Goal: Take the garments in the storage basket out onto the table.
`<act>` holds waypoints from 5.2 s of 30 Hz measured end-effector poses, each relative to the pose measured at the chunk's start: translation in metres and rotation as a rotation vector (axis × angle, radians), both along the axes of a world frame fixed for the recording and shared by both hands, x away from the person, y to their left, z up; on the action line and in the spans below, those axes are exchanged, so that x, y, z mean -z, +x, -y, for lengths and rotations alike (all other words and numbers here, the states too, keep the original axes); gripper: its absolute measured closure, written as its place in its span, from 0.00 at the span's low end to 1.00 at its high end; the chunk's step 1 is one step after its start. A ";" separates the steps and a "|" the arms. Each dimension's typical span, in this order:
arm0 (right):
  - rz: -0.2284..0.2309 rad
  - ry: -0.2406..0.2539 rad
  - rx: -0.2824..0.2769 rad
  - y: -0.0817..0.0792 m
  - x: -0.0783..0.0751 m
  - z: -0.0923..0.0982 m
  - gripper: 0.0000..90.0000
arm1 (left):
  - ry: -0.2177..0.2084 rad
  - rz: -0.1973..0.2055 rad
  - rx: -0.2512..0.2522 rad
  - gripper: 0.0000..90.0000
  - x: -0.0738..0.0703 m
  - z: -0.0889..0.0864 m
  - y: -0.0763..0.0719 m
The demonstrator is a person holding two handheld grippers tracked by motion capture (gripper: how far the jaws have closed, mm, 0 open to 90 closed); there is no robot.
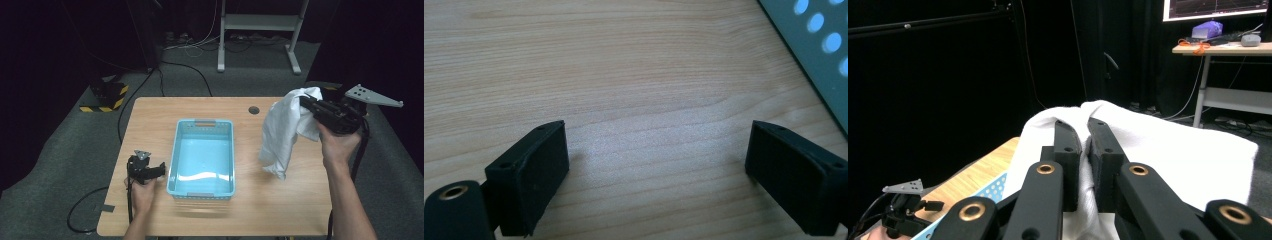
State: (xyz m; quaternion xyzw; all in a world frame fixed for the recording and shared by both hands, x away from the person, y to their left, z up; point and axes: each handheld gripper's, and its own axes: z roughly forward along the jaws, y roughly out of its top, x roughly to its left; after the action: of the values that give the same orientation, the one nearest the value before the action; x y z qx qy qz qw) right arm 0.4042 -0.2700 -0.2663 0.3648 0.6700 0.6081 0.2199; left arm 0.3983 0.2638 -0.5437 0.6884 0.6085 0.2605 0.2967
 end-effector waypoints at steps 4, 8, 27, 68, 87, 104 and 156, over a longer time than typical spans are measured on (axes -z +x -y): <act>-0.011 -0.008 0.003 0.003 0.005 -0.002 0.94 | 0.000 0.000 0.000 0.12 0.000 0.000 0.000; -0.024 -0.015 0.006 0.005 0.010 -0.004 0.93 | 0.000 0.000 0.000 0.12 0.000 0.000 0.000; -0.105 -0.068 0.016 0.024 0.046 -0.025 0.93 | 0.000 0.000 0.000 0.12 0.000 0.000 0.000; -0.260 -0.076 0.024 0.047 0.117 -0.041 0.92 | 0.000 0.000 0.000 0.12 0.000 0.000 0.000; -0.277 -0.123 0.024 0.052 0.133 -0.057 0.91 | 0.000 0.000 0.000 0.12 0.000 0.000 0.000; -0.331 -0.150 0.038 0.052 0.163 -0.061 0.90 | 0.000 0.000 0.000 0.12 0.000 0.000 0.000; -0.316 -0.137 0.052 0.052 0.173 -0.051 0.36 | 0.000 0.000 0.000 0.12 0.000 0.000 0.000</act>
State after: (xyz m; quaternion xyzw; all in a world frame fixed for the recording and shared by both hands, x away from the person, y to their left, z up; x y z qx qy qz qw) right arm 0.4564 -0.2190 -0.4397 0.4570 0.7266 0.4901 0.1518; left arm 0.3984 0.2639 -0.5437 0.6883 0.6084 0.2606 0.2969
